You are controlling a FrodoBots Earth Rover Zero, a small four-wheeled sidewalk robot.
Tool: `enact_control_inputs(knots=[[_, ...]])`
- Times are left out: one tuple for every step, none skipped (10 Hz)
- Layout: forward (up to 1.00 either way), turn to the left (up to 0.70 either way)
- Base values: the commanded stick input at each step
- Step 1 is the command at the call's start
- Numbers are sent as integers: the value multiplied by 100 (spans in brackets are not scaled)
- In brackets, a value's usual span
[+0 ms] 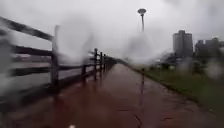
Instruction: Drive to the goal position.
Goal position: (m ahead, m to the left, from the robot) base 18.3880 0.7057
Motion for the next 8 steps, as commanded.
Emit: enact_control_inputs(knots=[[100, 0], [100, 0], [100, 0], [100, 0], [100, 0], [100, 0], [100, 0], [100, 0]])
